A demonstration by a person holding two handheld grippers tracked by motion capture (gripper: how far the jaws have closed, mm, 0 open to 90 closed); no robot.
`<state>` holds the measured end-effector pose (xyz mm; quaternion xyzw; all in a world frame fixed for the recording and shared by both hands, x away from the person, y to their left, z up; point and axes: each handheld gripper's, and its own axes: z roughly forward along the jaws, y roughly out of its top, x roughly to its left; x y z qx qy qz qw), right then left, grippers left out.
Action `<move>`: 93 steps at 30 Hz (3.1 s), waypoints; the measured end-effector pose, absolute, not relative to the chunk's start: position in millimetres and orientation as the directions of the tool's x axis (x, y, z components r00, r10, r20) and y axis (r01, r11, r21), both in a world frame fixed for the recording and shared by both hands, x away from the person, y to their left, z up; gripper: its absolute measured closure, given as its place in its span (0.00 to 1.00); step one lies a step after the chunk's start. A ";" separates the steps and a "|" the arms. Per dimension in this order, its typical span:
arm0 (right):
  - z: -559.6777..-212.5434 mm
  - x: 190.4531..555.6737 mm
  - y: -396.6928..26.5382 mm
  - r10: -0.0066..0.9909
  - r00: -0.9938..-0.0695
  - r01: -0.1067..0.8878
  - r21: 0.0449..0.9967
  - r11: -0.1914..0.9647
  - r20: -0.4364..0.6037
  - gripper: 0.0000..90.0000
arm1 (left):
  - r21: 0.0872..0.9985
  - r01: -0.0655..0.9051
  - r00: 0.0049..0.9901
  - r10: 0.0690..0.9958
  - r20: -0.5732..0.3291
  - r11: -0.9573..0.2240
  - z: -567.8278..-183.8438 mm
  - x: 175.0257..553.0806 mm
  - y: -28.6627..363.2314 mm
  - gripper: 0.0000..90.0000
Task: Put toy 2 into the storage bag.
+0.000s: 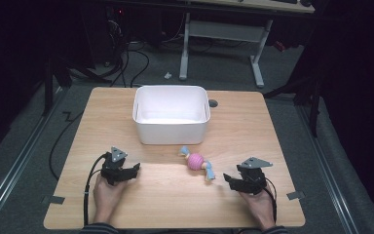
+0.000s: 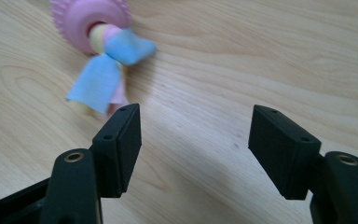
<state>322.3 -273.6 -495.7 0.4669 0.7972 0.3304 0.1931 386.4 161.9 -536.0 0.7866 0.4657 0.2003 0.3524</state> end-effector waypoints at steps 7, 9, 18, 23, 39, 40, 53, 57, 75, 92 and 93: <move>-480.5 330.0 -240.2 0.812 -0.584 0.585 0.695 0.419 0.002 0.36 | 0.741 0.592 0.486 0.874 -0.013 -0.318 -536.0 386.4 161.9 0.30; -477.7 333.7 -232.5 0.801 -0.599 0.577 0.695 0.430 0.001 0.35 | 0.741 0.592 0.486 0.874 -0.013 -0.318 -536.0 386.4 161.9 0.30; -475.0 355.3 -206.6 0.773 -0.634 0.578 0.664 0.474 0.000 0.33 | 0.741 0.592 0.486 0.874 -0.014 -0.317 -536.0 386.4 161.9 0.30; -475.7 364.5 -196.6 0.766 -0.643 0.578 0.649 0.496 -0.013 0.33 | 0.741 0.592 0.486 0.874 -0.014 -0.317 -536.0 386.4 161.9 0.30; -489.7 388.7 -178.5 0.770 -0.637 0.617 0.608 0.499 0.015 0.29 | 0.742 0.592 0.485 0.874 -0.016 -0.315 -536.1 386.5 162.2 0.31; -490.7 389.6 -177.7 0.770 -0.638 0.619 0.605 0.502 0.015 0.29 | 0.742 0.592 0.485 0.874 -0.016 -0.315 -536.1 386.5 162.2 0.31; -500.1 393.6 -173.3 0.762 -0.647 0.634 0.578 0.515 0.031 0.36 | 0.742 0.591 0.489 0.872 -0.016 -0.318 -536.1 386.7 162.2 0.30; -499.6 390.7 -174.6 0.756 -0.654 0.622 0.582 0.524 0.017 0.37 | 0.742 0.591 0.489 0.872 -0.016 -0.318 -536.1 386.7 162.1 0.30; -463.6 370.7 -196.2 0.718 -0.693 0.578 0.643 0.501 0.063 0.37 | 0.741 0.591 0.491 0.871 -0.015 -0.320 -536.1 386.6 161.8 0.29; -403.5 372.1 -209.8 0.676 -0.735 0.515 0.695 0.502 0.056 0.37 | 0.742 0.587 0.497 0.867 -0.014 -0.325 -536.2 386.5 161.4 0.29; -399.4 372.5 -211.0 0.672 -0.737 0.517 0.701 0.491 0.072 0.37 | 0.741 0.587 0.497 0.868 -0.012 -0.326 -536.2 386.4 161.1 0.29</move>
